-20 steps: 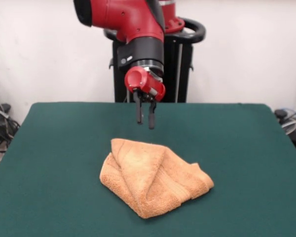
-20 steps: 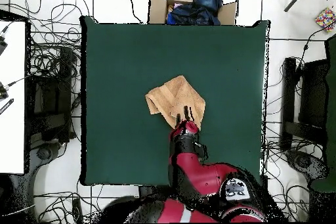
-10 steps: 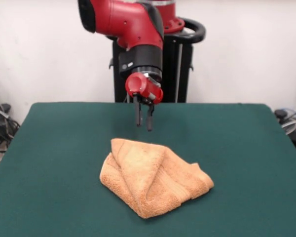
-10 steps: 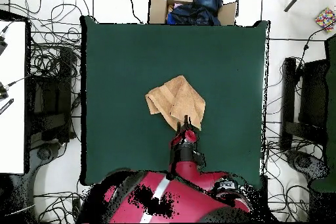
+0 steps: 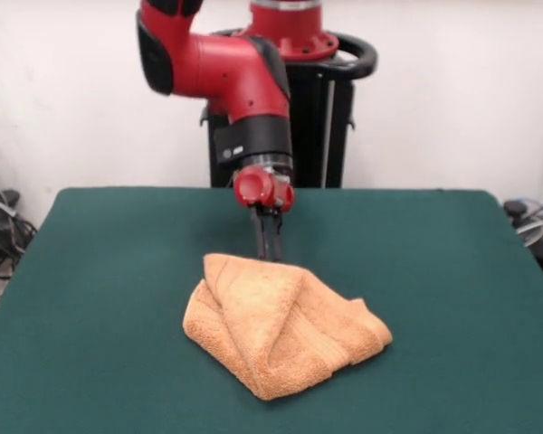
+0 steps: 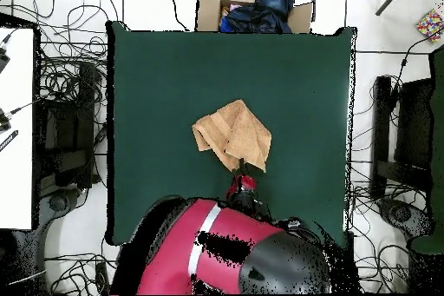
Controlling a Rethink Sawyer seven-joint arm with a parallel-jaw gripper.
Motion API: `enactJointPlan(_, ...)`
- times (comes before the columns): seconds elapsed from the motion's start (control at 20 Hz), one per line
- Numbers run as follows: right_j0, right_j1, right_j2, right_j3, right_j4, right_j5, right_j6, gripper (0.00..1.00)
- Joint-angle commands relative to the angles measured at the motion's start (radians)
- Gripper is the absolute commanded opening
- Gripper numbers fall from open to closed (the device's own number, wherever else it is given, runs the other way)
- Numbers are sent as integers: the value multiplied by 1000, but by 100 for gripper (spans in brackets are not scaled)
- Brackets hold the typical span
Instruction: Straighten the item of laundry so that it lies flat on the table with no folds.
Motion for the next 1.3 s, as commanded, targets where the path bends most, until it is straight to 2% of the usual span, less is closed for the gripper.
enactJointPlan(0.05, -32, 141, 24, -207, -19, -19, 34, 100)
enactJointPlan(0.25, -55, 189, 41, -255, -33, -44, 43, 100)
enactJointPlan(0.55, -71, 206, 65, -313, -69, -22, 101, 100)
enactJointPlan(0.95, -84, 195, 63, -283, -51, -64, 111, 100)
enactJointPlan(1.15, -118, 183, 88, -286, -75, -61, 178, 100)
enactJointPlan(1.3, -162, 177, 98, -246, -34, -154, 176, 100)
